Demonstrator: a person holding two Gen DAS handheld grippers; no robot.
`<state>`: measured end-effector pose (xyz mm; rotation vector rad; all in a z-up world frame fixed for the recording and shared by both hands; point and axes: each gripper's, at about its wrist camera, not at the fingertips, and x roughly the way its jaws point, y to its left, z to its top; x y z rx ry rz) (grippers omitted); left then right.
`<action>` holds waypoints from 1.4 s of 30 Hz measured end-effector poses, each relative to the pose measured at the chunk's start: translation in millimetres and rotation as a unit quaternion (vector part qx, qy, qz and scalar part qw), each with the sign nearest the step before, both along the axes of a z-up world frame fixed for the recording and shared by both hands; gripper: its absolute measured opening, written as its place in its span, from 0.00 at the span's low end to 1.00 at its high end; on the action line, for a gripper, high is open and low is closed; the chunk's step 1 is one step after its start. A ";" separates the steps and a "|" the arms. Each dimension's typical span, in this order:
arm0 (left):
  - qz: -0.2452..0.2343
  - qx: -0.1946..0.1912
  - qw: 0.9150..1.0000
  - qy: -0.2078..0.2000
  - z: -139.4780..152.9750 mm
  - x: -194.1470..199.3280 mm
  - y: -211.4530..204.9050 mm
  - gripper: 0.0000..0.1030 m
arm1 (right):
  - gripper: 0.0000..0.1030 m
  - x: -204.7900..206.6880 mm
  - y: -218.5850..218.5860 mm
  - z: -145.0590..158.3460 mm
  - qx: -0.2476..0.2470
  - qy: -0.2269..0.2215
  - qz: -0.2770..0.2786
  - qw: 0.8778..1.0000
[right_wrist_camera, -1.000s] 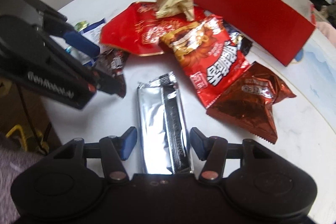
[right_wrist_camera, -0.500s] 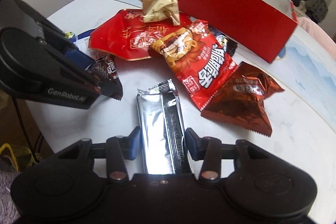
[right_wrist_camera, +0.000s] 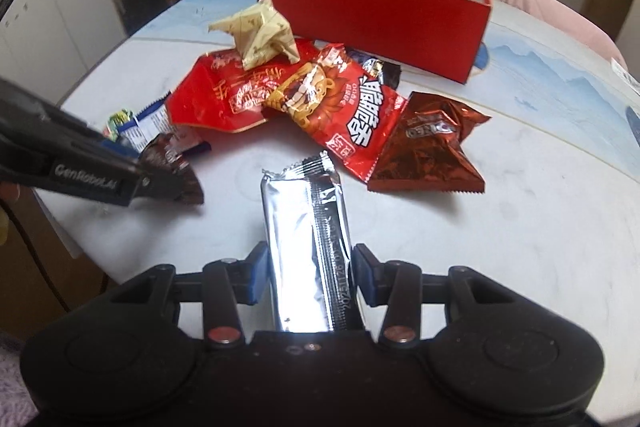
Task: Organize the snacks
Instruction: 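Carry both held packets over the red box and lower them inside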
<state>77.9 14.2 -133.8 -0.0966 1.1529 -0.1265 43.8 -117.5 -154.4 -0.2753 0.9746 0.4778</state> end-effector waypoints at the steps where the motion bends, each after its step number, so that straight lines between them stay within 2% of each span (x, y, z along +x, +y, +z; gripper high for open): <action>1: -0.003 -0.003 1.000 -0.003 3.6 -3.8 2.1 0.27 | 0.41 -3.3 0.3 3.2 0.002 -0.003 -0.006 1.000; 8: -0.014 -0.027 0.999 -0.040 44.2 -17.9 21.3 0.27 | 0.41 -17.1 7.7 37.4 0.015 -0.032 -0.040 0.999; 13: -0.021 -0.026 0.997 -0.070 81.4 -12.8 31.8 0.27 | 0.41 -13.5 18.2 70.4 0.021 -0.066 -0.052 0.996; 19: -0.034 -0.023 0.992 -0.116 125.3 -1.1 43.5 0.27 | 0.41 3.6 27.1 105.6 0.035 -0.096 -0.076 0.992; 27: -0.019 -0.024 0.986 -0.167 176.8 29.8 62.2 0.27 | 0.41 39.1 35.8 142.9 0.046 -0.140 -0.083 0.986; 33: 0.007 -0.019 0.985 -0.171 188.2 74.5 64.0 0.27 | 0.41 83.1 35.6 156.3 0.052 -0.152 -0.072 0.984; 42: 0.055 0.034 0.985 -0.161 181.4 162.5 53.8 0.27 | 0.41 175.4 40.6 146.7 0.061 -0.129 -0.032 0.989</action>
